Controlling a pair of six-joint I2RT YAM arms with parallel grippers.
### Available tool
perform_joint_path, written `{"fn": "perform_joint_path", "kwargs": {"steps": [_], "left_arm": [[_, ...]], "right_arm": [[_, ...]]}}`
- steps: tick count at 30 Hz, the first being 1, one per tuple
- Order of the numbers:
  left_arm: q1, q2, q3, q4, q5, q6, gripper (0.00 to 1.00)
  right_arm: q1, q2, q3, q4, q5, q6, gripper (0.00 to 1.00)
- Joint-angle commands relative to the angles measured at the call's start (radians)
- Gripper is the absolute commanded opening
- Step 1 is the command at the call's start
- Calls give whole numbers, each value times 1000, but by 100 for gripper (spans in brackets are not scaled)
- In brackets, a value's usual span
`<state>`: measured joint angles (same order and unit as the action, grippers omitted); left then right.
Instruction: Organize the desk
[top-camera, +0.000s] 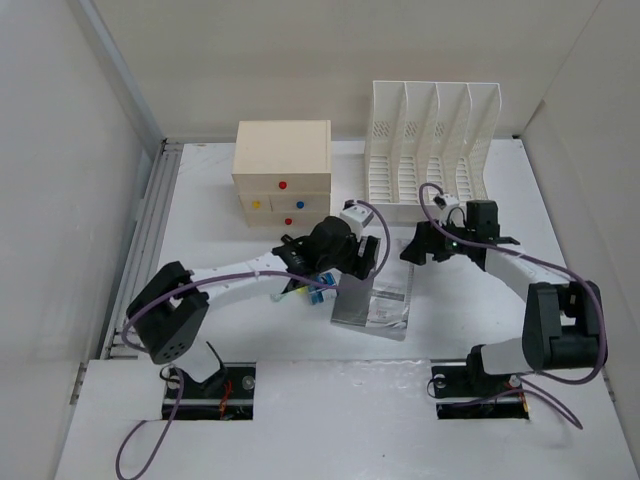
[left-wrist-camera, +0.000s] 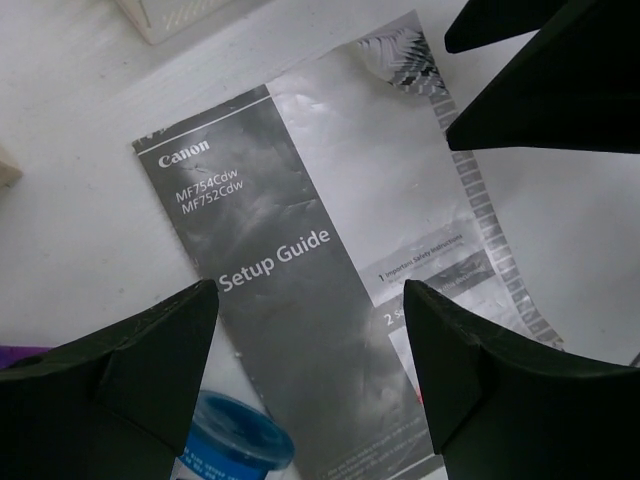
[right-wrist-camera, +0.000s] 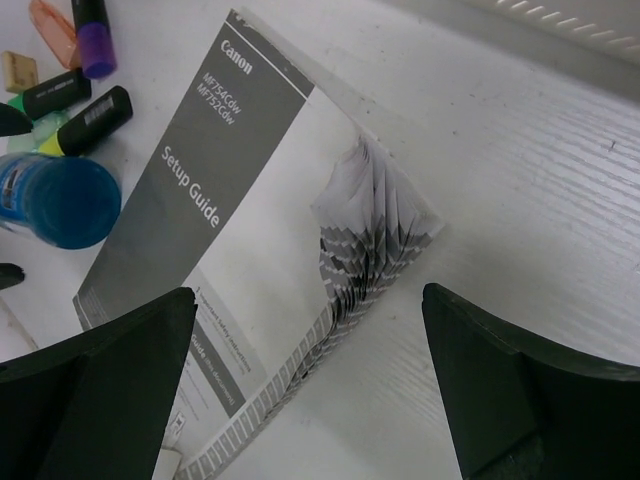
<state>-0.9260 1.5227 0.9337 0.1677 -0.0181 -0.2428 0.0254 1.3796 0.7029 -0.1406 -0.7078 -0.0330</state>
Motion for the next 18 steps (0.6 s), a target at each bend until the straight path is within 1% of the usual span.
{"fn": "perform_joint_path", "kwargs": {"steps": [1,4,10,15,18], "left_arm": [[-5,50,54,19,-22,-10,71],[-5,109,83,19,-22,-10,69],[6,198,102,10,-8,-30,68],[6,209,93,10,-38,-30,68],[15,229,93,1,-66,-30,65]], "right_arm": [[11,27,-2,93,13,24,100],[11,68,-2,124,24,45,100],[11,179,7,159,5,73,100],[11,213,17,168,-22,73,100],[11,223,17,177,-36,73,100]]}}
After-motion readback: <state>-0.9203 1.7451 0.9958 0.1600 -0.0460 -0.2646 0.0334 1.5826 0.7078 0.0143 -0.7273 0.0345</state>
